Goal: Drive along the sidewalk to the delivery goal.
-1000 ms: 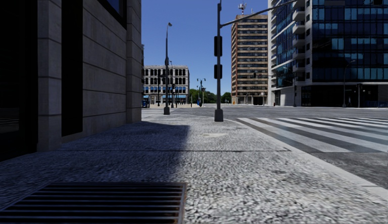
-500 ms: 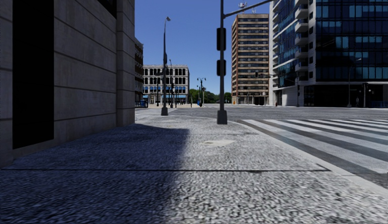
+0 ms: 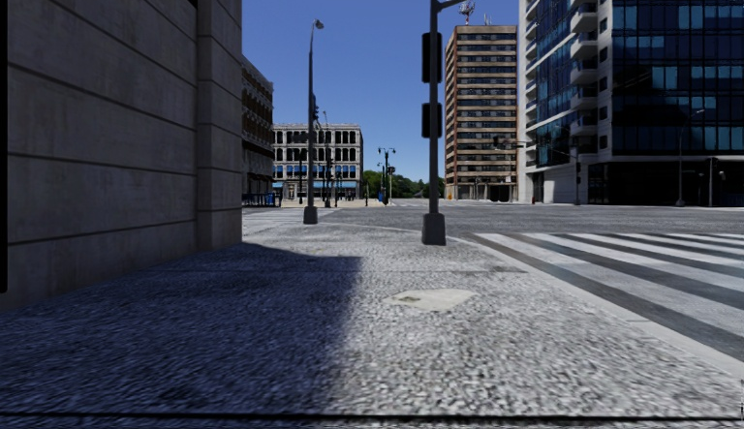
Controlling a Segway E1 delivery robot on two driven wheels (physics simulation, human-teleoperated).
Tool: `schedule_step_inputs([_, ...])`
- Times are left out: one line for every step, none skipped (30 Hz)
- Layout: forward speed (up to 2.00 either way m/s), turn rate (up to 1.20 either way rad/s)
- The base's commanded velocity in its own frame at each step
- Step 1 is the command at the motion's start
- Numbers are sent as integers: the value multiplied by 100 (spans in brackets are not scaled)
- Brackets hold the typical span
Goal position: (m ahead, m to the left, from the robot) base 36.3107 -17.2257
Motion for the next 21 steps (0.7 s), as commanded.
schedule_step_inputs([200,0])
schedule_step_inputs([200,0])
schedule_step_inputs([200,0])
schedule_step_inputs([200,0])
schedule_step_inputs([200,0])
schedule_step_inputs([200,0])
schedule_step_inputs([200,0])
schedule_step_inputs([200,0])
schedule_step_inputs([200,0])
schedule_step_inputs([200,0])
schedule_step_inputs([200,0])
schedule_step_inputs([200,0])
schedule_step_inputs([200,0])
schedule_step_inputs([200,0])
schedule_step_inputs([200,0])
schedule_step_inputs([200,0])
schedule_step_inputs([200,0])
schedule_step_inputs([200,0])
schedule_step_inputs([200,0])
schedule_step_inputs([200,0])
schedule_step_inputs([200,0])
